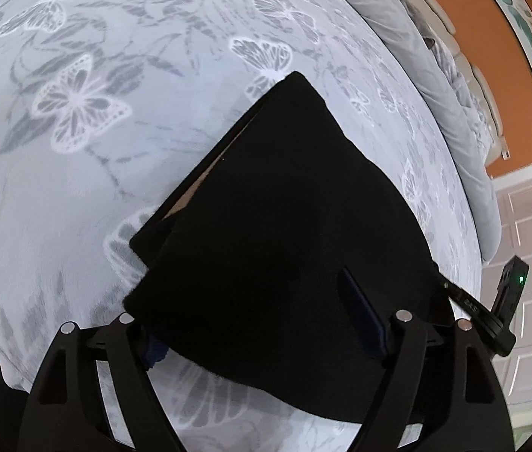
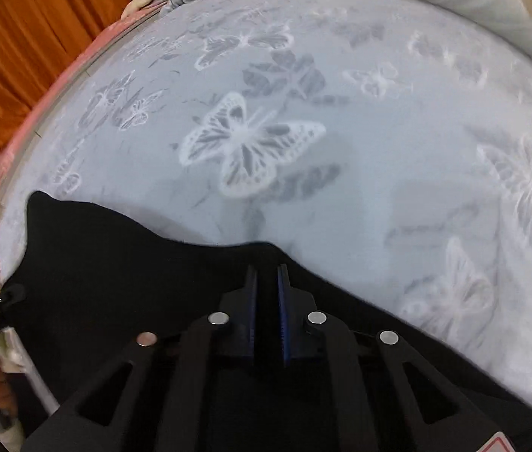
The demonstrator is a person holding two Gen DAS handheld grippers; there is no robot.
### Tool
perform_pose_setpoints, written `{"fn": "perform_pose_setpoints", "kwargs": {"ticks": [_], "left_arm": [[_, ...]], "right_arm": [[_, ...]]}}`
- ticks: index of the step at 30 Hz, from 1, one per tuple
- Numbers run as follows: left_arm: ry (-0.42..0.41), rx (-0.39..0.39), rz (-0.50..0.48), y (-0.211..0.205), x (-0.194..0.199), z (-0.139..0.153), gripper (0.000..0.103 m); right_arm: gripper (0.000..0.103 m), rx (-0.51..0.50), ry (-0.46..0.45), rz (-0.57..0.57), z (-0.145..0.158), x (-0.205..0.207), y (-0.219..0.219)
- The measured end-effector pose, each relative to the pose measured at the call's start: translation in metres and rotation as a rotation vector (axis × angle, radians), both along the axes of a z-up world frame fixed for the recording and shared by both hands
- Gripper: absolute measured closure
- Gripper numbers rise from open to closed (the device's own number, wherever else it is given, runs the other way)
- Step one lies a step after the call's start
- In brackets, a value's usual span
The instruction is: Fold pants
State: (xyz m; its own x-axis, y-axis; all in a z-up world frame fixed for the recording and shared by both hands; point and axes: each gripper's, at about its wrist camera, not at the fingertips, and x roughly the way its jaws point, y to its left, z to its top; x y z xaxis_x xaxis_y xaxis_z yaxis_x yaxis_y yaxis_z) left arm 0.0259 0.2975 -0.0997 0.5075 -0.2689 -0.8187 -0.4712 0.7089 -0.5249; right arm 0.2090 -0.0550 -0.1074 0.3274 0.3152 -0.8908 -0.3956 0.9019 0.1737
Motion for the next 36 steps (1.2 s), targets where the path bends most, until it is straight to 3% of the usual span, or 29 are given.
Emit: {"fn": "perform_pose_setpoints", "kwargs": {"ticks": [3,4,6,7,9,12,13,15,18,19,21,24,26,27,28,29,33,36], "left_arm": [[-0.010,-0.015,-0.006,0.002,-0.001,-0.002,0.022],[-0.015,-0.014,-0.014,0.001,0.000,-0.002,0.021],[-0.019,0.007,-0.023,-0.002,0.002,-0.002,0.017],[-0.019,0.026,-0.034,-0.006,0.004,-0.002,0.016],[-0.020,0.052,-0.051,-0.010,0.005,-0.001,0.014],[-0.031,0.064,-0.059,-0.012,0.003,0.000,0.014],[-0.034,0.064,-0.060,-0.012,0.002,0.000,0.014],[-0.035,0.067,-0.052,-0.012,0.000,0.000,0.014],[-0.024,0.060,-0.021,-0.013,-0.001,0.001,0.013],[-0.020,0.054,-0.008,-0.012,-0.001,0.001,0.013],[-0.019,0.050,0.004,-0.013,-0.002,0.003,0.013],[-0.024,0.056,0.009,-0.012,-0.002,0.003,0.013],[-0.027,0.061,0.011,-0.011,-0.002,0.003,0.013],[-0.026,0.063,0.012,-0.011,-0.001,0.002,0.013],[-0.021,0.068,0.011,-0.012,0.001,0.001,0.013],[-0.020,0.074,0.009,-0.012,0.003,0.001,0.011],[-0.017,0.093,-0.008,-0.016,0.007,0.001,0.008],[-0.027,0.097,-0.025,-0.016,0.006,0.001,0.009]], "right_arm": [[0.099,0.043,-0.083,-0.040,0.025,0.003,-0.005],[0.103,0.058,-0.090,-0.074,0.023,0.012,-0.012],[0.103,-0.021,-0.078,-0.150,0.003,0.034,-0.020],[0.103,-0.040,-0.018,-0.163,-0.015,0.043,-0.024],[0.102,0.049,-0.021,-0.205,-0.011,0.040,-0.035],[0.089,0.167,-0.102,-0.214,0.031,0.013,-0.051],[0.070,0.171,-0.112,-0.193,0.039,0.005,-0.052],[0.053,0.155,-0.071,-0.154,0.040,-0.001,-0.047],[0.053,0.108,-0.007,-0.122,0.023,0.001,-0.030],[0.060,0.092,0.010,-0.107,0.016,0.002,-0.023],[0.094,0.043,0.051,-0.064,-0.007,0.007,0.000],[0.096,-0.052,-0.082,-0.050,0.003,0.001,0.021],[0.098,-0.028,-0.111,-0.089,0.008,0.009,0.015],[0.098,-0.030,-0.081,-0.108,-0.002,0.022,0.012],[0.097,-0.046,-0.040,-0.099,-0.016,0.029,0.013],[0.096,-0.054,-0.054,-0.083,-0.017,0.029,0.015],[0.085,0.073,-0.086,-0.109,0.023,0.014,-0.004],[0.057,0.096,-0.213,-0.146,0.066,-0.020,-0.036]]}}
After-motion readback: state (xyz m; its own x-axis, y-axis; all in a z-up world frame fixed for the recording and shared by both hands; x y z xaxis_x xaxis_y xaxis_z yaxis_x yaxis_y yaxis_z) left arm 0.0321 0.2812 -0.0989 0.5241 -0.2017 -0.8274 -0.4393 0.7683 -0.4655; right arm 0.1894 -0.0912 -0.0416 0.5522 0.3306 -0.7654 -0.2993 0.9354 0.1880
